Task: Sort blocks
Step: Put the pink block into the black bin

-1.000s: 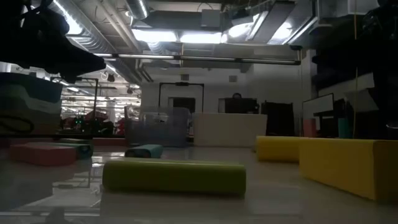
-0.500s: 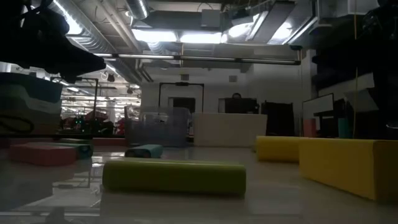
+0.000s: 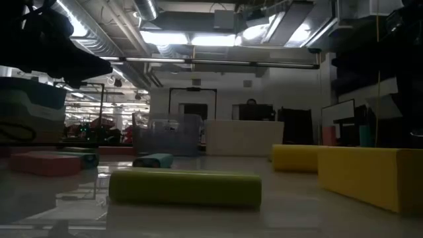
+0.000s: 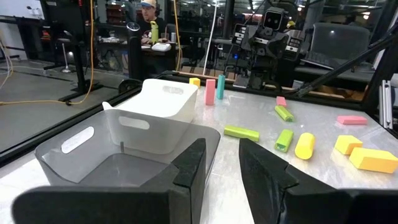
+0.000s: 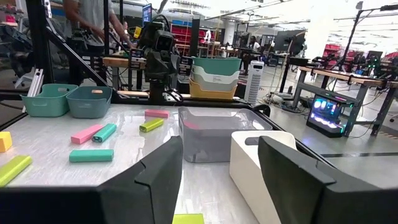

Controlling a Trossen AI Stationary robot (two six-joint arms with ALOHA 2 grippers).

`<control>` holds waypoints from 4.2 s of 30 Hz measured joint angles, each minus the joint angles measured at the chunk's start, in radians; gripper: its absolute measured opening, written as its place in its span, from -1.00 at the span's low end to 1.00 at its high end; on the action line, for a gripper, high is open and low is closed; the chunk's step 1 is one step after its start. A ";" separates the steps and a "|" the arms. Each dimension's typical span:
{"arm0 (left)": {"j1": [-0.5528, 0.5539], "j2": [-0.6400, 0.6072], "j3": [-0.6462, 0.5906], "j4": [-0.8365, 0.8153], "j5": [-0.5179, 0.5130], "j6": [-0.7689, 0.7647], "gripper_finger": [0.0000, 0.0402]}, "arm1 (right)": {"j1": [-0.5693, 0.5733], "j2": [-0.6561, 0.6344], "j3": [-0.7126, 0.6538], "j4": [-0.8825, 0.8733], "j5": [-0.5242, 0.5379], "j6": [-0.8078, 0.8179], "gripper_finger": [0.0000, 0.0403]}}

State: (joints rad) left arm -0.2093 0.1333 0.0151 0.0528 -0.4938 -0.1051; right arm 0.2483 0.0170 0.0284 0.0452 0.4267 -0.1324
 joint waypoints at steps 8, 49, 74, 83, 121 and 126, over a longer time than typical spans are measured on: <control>0.001 0.000 0.000 0.001 -0.010 -0.001 -0.57 | 0.000 0.000 0.000 0.004 0.002 -0.004 0.04; 0.223 0.614 0.541 -0.497 -0.114 -0.100 0.05 | 0.000 0.000 0.095 0.158 0.195 -0.007 0.04; 0.272 1.087 0.530 -0.592 -0.001 -0.148 0.01 | 0.000 0.000 0.095 0.129 0.195 -0.007 0.04; 0.301 1.170 0.530 -0.585 0.087 -0.157 0.00 | 0.000 0.000 0.095 0.130 0.195 -0.007 0.04; 0.396 1.119 0.583 -0.725 0.205 -0.097 -0.59 | 0.000 0.000 0.095 0.128 0.265 -0.007 0.04; 0.396 1.043 0.634 -0.785 0.204 -0.097 -0.59 | 0.000 0.000 0.095 0.126 0.273 -0.007 0.04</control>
State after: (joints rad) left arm 0.1871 1.1760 0.6494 -0.7319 -0.2897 -0.2016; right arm 0.2485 0.0174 0.1238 0.1712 0.6995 -0.1394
